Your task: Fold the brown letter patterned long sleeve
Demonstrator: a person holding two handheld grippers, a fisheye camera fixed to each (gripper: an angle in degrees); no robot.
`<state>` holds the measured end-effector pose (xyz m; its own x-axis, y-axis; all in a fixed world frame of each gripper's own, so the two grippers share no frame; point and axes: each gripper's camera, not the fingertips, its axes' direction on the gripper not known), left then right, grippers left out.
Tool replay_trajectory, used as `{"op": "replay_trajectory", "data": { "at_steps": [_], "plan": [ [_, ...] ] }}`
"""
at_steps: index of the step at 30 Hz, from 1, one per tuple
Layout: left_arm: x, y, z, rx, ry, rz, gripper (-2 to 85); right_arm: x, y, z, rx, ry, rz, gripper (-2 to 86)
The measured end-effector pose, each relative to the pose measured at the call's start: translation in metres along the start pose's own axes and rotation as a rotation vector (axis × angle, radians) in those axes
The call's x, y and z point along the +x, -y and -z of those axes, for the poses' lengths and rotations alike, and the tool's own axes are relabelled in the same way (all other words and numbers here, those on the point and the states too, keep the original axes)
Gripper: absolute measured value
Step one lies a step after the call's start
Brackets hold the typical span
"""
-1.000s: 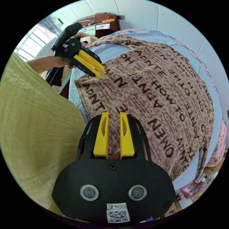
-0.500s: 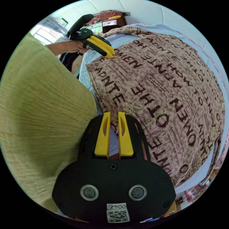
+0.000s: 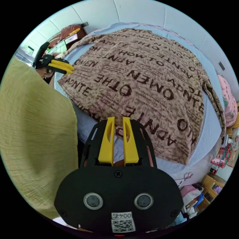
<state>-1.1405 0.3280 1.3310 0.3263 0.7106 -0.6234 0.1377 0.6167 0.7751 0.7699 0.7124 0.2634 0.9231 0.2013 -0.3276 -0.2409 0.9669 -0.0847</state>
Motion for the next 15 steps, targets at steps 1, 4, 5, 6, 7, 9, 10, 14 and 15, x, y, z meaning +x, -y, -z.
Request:
{"op": "replay_trajectory", "data": {
  "at_steps": [1,4,5,6,7,9,10,14,15],
  "plan": [
    [0.001,0.003,0.005,0.017,0.001,0.004,3.2,0.0,0.0,0.005,-0.01,-0.006,-0.007,6.3],
    [0.01,0.034,0.019,0.105,-0.031,-0.002,2.5,0.016,-0.007,0.039,0.066,-0.071,-0.105,6.3],
    [0.019,0.051,0.018,0.13,-0.051,-0.019,2.4,0.03,-0.011,0.047,0.084,-0.081,-0.181,6.0],
    [0.03,0.071,0.012,0.147,-0.078,-0.043,2.3,0.044,-0.015,0.052,0.088,-0.095,-0.251,5.8],
    [0.037,0.081,0.008,0.151,-0.091,-0.058,2.3,0.049,-0.017,0.052,0.075,-0.1,-0.277,5.8],
    [0.069,0.119,-0.009,0.15,-0.119,-0.139,2.3,0.059,-0.025,0.043,-0.036,-0.055,-0.294,5.2],
    [0.077,0.127,-0.012,0.145,-0.124,-0.159,2.3,0.058,-0.027,0.049,0.013,-0.054,-0.287,5.2],
    [0.12,0.17,-0.031,0.131,-0.189,-0.256,2.6,0.072,-0.036,0.093,0.037,-0.141,-0.349,5.9],
    [0.133,0.179,-0.037,0.114,-0.192,-0.294,2.6,0.087,-0.044,0.106,0.062,-0.153,-0.427,6.3]
  ]
}}
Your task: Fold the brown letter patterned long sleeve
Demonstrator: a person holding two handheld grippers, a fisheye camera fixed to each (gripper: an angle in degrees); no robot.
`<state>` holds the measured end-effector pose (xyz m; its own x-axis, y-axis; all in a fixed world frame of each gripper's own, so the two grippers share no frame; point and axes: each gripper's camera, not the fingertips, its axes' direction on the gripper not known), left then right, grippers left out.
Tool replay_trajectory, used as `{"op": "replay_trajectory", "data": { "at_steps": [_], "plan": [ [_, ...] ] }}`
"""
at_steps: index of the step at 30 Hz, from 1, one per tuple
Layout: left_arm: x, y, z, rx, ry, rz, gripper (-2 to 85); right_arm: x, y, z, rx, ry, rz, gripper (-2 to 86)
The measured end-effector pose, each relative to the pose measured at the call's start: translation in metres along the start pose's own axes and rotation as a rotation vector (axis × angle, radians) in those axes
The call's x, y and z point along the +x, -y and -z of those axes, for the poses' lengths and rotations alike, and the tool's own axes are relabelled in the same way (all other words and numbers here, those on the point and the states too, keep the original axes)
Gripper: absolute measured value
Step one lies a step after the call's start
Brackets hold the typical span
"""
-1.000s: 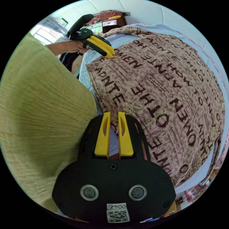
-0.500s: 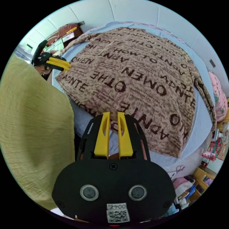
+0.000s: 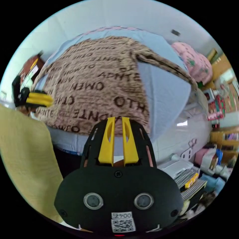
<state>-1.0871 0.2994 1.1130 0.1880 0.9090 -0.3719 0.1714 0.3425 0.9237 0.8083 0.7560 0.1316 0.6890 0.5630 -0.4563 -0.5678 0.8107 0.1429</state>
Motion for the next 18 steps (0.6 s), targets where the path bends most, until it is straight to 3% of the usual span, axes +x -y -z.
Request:
{"op": "replay_trajectory", "data": {
  "at_steps": [3,7,11,18],
  "plan": [
    [0.02,0.021,-0.027,-0.064,-0.01,-0.084,2.7,0.052,-0.001,0.012,0.021,0.02,-0.226,8.0],
    [0.032,0.032,-0.054,-0.145,-0.036,-0.105,2.8,0.082,-0.001,0.012,-0.012,0.121,-0.341,8.7],
    [0.031,0.03,-0.069,-0.16,-0.054,-0.054,3.0,0.062,0.006,0.004,-0.116,0.039,-0.219,4.7],
    [0.021,0.046,-0.079,-0.189,-0.077,0.01,3.1,0.048,0.022,0.039,-0.123,-0.042,-0.117,7.8]
  ]
}}
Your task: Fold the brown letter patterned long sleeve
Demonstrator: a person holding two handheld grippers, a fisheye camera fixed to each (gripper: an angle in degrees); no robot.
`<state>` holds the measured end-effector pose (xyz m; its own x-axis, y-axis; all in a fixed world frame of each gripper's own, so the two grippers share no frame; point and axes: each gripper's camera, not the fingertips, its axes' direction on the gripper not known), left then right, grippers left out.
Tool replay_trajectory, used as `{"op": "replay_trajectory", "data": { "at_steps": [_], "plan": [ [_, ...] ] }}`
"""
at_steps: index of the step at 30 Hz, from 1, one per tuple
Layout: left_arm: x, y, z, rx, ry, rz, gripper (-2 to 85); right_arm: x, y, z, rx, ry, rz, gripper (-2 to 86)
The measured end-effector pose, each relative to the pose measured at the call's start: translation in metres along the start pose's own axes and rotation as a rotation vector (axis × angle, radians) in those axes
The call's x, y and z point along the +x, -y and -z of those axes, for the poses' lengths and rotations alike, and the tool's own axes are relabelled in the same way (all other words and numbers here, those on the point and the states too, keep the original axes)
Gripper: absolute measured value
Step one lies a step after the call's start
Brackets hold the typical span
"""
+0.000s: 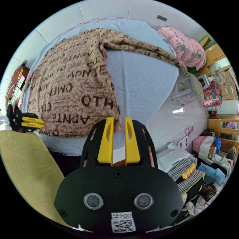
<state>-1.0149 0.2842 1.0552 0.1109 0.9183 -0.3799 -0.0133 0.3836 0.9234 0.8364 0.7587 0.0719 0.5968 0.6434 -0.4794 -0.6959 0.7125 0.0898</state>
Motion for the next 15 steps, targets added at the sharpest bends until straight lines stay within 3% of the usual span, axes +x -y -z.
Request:
{"op": "replay_trajectory", "data": {
  "at_steps": [8,15],
  "plan": [
    [-0.01,0.017,0.033,0.081,0.067,0.173,3.1,0.082,0.017,0.053,0.27,0.023,-0.175,7.6],
    [-0.035,0.023,0.063,0.226,0.038,0.444,2.8,0.151,0.068,0.066,0.387,-0.171,-0.079,9.0]
  ]
}}
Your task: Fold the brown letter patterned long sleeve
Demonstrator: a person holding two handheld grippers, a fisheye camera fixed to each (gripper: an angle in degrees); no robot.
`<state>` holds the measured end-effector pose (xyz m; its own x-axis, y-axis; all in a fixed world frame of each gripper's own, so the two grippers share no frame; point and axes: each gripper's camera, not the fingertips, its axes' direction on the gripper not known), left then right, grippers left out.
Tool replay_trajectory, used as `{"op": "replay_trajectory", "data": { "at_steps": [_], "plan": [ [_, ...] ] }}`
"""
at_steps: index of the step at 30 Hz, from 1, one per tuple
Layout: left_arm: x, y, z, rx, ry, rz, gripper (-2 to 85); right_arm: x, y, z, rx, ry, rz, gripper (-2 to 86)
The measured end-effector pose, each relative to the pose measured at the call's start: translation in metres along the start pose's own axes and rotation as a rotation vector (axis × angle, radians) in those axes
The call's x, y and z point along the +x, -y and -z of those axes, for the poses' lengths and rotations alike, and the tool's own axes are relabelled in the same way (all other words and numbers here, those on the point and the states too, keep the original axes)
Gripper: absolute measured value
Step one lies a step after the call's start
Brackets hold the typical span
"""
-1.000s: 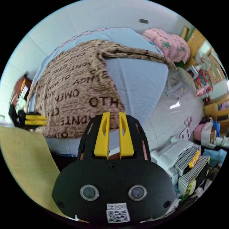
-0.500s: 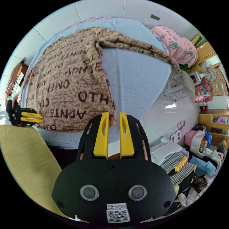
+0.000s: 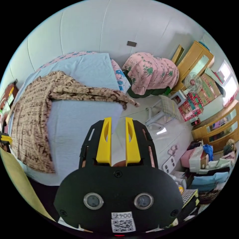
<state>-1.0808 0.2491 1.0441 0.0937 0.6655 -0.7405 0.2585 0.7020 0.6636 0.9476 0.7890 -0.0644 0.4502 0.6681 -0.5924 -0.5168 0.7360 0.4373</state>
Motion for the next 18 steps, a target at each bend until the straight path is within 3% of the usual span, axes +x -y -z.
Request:
{"op": "replay_trajectory", "data": {
  "at_steps": [7,15,18],
  "plan": [
    [-0.003,0.013,-0.006,-0.015,0.029,0.094,2.8,0.007,0.067,-0.054,-0.139,-0.168,0.267,10.2],
    [0.0,0.021,-0.024,-0.067,0.053,0.141,2.8,-0.025,0.119,-0.115,-0.319,-0.339,0.781,10.8],
    [0.0,0.025,-0.03,-0.07,0.059,0.137,2.8,-0.026,0.135,-0.123,-0.345,-0.371,0.878,4.0]
  ]
}}
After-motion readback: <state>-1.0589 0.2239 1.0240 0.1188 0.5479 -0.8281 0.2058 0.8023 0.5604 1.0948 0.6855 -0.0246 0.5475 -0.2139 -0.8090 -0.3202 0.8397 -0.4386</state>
